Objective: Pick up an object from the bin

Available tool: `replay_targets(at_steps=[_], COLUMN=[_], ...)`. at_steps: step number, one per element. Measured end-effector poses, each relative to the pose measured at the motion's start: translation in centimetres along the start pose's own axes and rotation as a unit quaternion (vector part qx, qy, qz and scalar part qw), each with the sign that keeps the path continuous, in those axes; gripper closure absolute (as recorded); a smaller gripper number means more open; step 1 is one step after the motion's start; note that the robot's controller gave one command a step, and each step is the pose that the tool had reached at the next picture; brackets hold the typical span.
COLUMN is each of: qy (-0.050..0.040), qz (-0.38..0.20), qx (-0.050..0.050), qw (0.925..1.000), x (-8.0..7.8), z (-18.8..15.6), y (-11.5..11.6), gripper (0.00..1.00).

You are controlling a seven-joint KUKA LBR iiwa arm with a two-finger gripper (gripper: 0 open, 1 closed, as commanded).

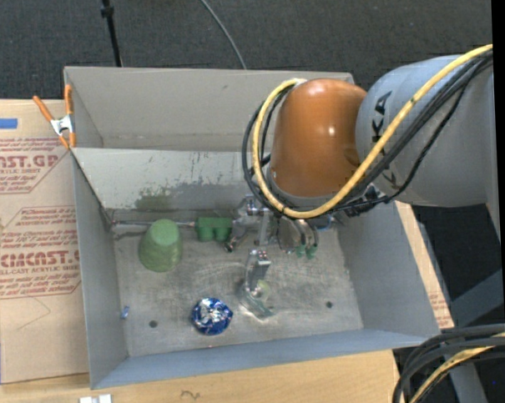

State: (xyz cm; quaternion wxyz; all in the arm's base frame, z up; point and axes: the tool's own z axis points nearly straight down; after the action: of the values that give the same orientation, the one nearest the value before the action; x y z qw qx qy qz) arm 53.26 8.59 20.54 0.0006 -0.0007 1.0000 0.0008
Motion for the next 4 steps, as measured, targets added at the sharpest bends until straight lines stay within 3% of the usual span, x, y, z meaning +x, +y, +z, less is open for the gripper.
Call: replay_targets(at_steps=[1,2,3,4], qy=[-0.0036,-0.0108,-0.0039,-0.0004], qz=[-0.114,-0.240,-0.238,-0.231], qx=[0.000,0.002,0.002,0.000], qw=[0.9935,0.9707,0.9712,0.9729], x=[2.4,4.5,4.8,4.1], z=[13.5,13.1,13.2,12.3], y=[-1.3,4.1,4.0,5.5], gripper=[0.00,0.00,1.00,1.00])
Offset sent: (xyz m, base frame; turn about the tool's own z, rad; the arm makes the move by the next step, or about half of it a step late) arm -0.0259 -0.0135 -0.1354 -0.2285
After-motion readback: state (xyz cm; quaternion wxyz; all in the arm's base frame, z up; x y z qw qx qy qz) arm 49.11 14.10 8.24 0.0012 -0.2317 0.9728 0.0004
